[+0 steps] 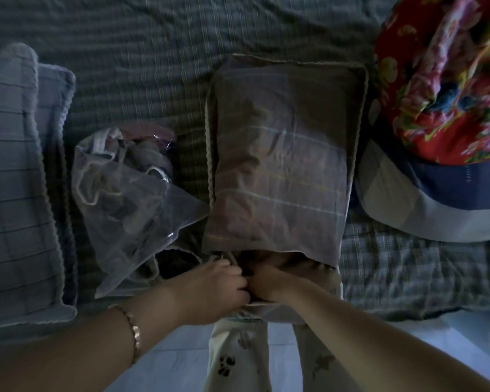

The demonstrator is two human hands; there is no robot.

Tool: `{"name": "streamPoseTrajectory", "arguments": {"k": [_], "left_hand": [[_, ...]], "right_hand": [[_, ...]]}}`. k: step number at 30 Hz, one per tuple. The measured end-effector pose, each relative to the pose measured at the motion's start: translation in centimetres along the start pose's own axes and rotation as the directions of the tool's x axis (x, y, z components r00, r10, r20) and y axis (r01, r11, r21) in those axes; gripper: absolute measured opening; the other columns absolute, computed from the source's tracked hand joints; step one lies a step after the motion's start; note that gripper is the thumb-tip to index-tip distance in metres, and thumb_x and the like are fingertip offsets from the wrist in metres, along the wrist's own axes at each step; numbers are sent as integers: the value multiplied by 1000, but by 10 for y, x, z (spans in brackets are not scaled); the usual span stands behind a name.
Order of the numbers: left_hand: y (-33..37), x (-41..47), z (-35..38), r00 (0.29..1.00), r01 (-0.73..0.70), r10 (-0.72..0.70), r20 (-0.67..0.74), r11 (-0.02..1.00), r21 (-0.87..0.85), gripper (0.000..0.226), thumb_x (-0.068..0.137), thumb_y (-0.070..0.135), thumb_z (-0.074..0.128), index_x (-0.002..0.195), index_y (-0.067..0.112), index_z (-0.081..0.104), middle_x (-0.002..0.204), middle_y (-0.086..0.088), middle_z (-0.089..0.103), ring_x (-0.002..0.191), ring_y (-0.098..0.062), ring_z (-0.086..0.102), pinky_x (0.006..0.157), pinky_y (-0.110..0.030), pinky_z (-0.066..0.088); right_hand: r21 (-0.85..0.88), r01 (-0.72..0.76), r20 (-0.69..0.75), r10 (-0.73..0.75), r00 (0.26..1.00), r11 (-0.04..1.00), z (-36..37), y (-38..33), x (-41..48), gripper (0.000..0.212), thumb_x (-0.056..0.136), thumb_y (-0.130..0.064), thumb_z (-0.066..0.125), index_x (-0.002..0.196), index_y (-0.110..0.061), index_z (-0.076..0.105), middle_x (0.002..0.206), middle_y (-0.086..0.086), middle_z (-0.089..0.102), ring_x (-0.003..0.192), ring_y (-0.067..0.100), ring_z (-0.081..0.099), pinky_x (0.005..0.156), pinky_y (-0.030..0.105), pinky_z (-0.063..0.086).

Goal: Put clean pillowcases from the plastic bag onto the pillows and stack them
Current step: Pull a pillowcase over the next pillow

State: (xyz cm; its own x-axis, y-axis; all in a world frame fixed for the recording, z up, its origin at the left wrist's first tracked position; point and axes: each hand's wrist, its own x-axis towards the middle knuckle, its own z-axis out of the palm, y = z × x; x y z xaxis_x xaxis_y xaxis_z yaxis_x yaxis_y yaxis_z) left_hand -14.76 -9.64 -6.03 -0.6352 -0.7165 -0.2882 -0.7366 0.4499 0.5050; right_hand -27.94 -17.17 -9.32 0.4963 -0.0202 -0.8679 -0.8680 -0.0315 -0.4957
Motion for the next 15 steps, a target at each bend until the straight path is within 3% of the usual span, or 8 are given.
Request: {"name": "streamPoseTrajectory", "arguments": {"k": [2,5,7,8,10,12,13,15], "left_hand": [[-3,-10,6,1000,25,-26,-10,1000,-5,21,75,22,43,61,27,57,61,10,52,60,-9,52,59,-20,49],[-11,-13,12,987,161,-162,-18,986,-38,24,74,27,41,55,26,57,56,10,51,55,-8,53,52,-16,44],[-10,-9,7,950,312,-311,18,949,-50,33,77,39,39,56,23,58,55,10,54,54,-8,55,50,-18,39],[-8,-2,4,918,396,-392,64,914,-88,41,81,46,34,61,22,60,60,7,58,59,-10,58,52,-20,38],[-1,15,3,846,527,-500,182,837,-147,53,90,55,22,80,19,59,80,-1,65,76,-18,61,61,-26,37],[10,47,7,806,575,-538,246,810,-113,39,98,44,27,98,17,55,98,-7,64,90,-26,61,68,-32,41],[17,67,8,806,564,-527,269,822,-78,29,100,34,31,106,16,52,106,-9,60,96,-30,60,70,-35,41],[32,110,13,840,508,-470,273,856,-90,25,97,22,40,120,14,45,118,-12,51,104,-35,57,70,-39,40]], "right_hand": [[-65,10,140,0,990,998,4,3,14,50,100,-30,35,146,-14,26,150,11,30,135,25,32,109,32,24],[-29,79,161,-73,984,996,7,14,3,47,99,-40,34,137,-15,43,137,9,48,125,25,45,102,32,33],[-159,105,167,-78,983,982,6,35,-23,46,98,-44,34,123,-12,55,114,10,61,104,24,55,88,30,41],[-249,78,137,-44,990,965,4,55,-37,44,96,-49,38,110,-14,61,100,7,62,93,21,56,80,28,43],[-424,-38,-33,27,999,905,-9,96,-62,38,92,-49,46,100,-17,63,98,3,62,96,18,57,80,27,44],[-565,-84,-198,-36,980,821,-22,130,-84,26,88,-39,59,97,-15,67,100,3,64,103,20,57,84,27,45],[-630,-71,-271,-133,953,773,-25,145,-90,21,76,-36,74,84,-18,70,88,0,66,94,18,61,79,27,49],[-666,-6,-342,-298,891,746,-26,156,-102,33,36,-34,93,51,-26,65,56,-10,59,67,5,60,68,29,55]]}}
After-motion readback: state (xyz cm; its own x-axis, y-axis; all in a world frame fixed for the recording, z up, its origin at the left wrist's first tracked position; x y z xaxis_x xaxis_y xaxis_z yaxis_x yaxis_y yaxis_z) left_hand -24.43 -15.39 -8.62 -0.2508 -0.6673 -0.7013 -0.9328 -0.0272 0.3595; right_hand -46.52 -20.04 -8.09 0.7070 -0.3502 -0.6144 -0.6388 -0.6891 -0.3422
